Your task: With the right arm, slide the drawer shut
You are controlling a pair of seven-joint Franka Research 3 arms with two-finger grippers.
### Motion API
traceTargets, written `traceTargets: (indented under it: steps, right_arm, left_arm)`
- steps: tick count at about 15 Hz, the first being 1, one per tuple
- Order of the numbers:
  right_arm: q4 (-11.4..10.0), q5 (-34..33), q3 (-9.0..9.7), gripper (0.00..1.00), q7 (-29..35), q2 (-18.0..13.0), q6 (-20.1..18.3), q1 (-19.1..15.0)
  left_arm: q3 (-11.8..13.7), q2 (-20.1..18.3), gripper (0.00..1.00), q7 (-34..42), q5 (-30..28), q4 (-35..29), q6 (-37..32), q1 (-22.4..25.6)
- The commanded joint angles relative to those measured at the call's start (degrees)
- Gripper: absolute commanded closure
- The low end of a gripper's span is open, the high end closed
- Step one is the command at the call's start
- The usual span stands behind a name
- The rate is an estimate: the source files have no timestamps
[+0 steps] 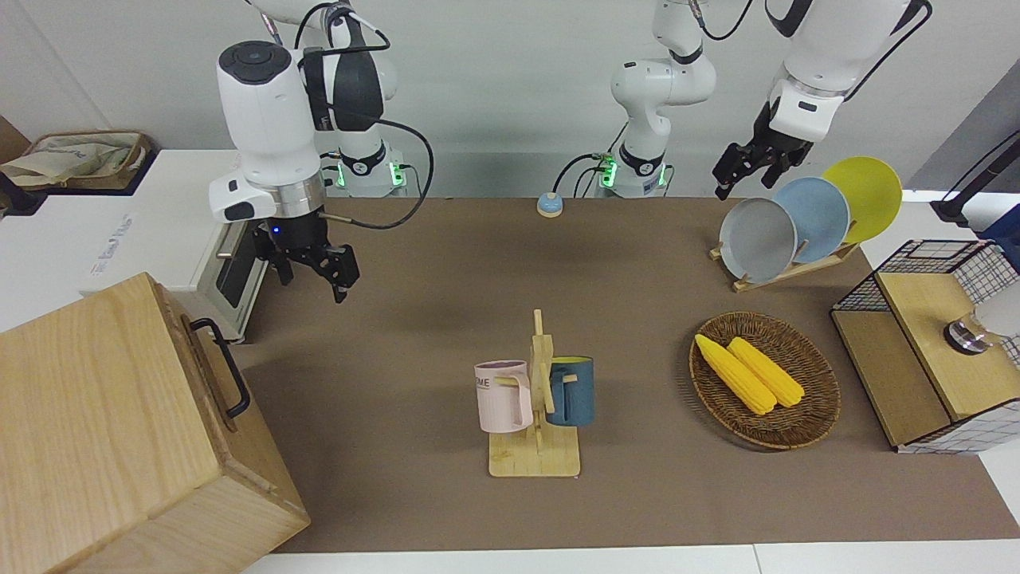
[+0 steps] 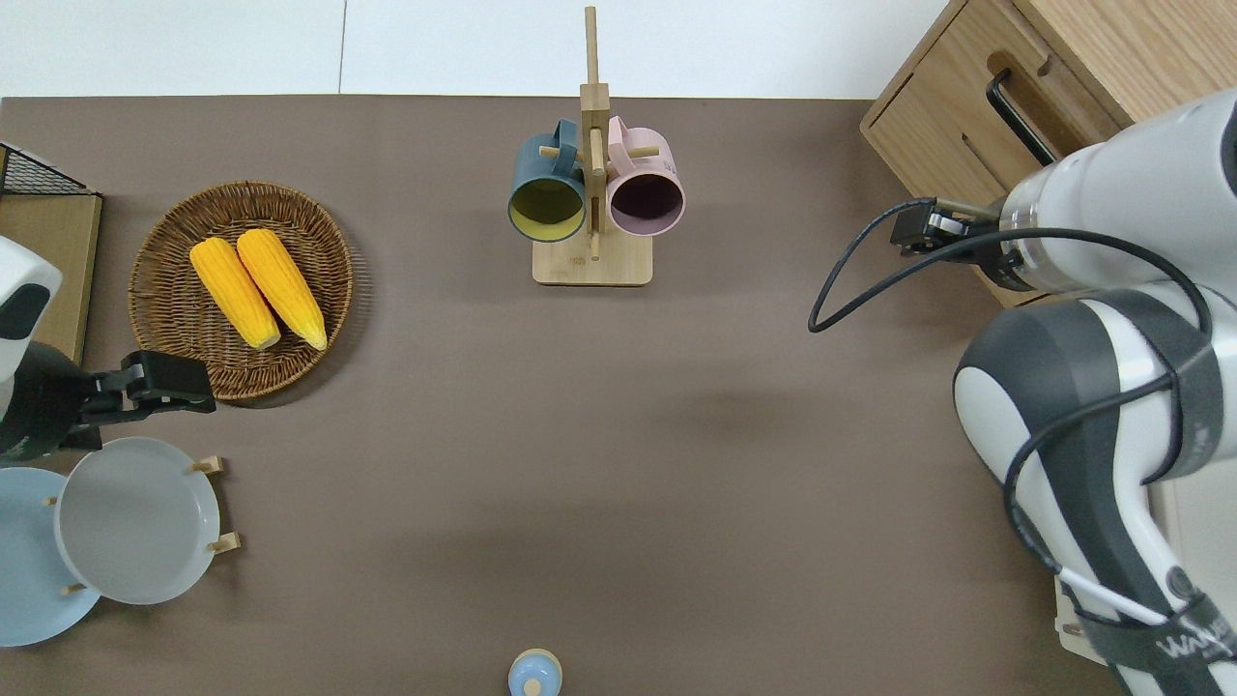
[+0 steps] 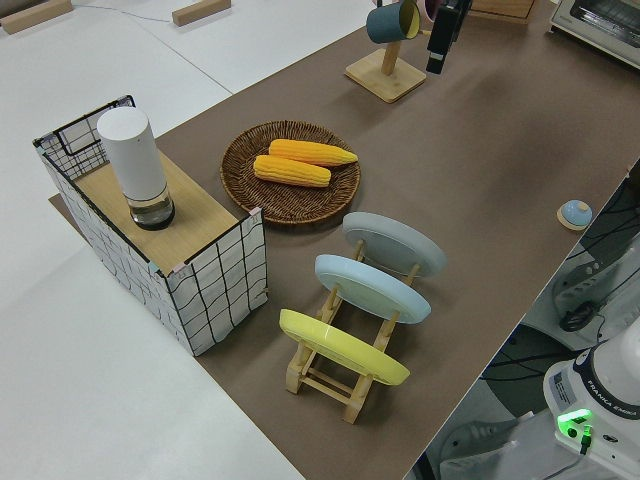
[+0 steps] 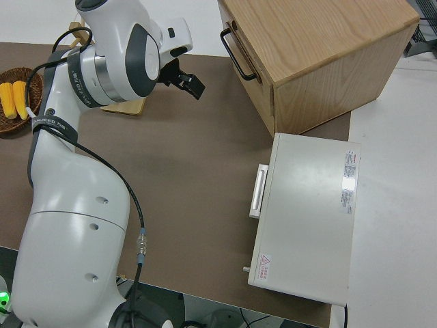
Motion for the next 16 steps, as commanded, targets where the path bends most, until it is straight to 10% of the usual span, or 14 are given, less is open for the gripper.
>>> traceTargets:
  steps: [1,9,16]
  right_arm:
    - [-2.36,2.57,-0.70,0.007,-9.79,-5.79,-6.18,1.12]
    - [-2.01,12.60,-10.19,0.007,-20.53,-11.78,-20.43,6.83]
    - [-1.92,11.12,-10.90,0.007,-21.33,-12.22,-22.03,8.42]
  left_arm:
    - [0.25,-0.48,0.01,0.51,-0.05,0.21,-0.97,-0.06]
    - [0.25,-0.48,0.01,0.51,-0.05,0.21,-0.89,-0.06]
    - [0.25,-0.48,0.01,0.51,-0.05,0.21,-0.89,-0.06]
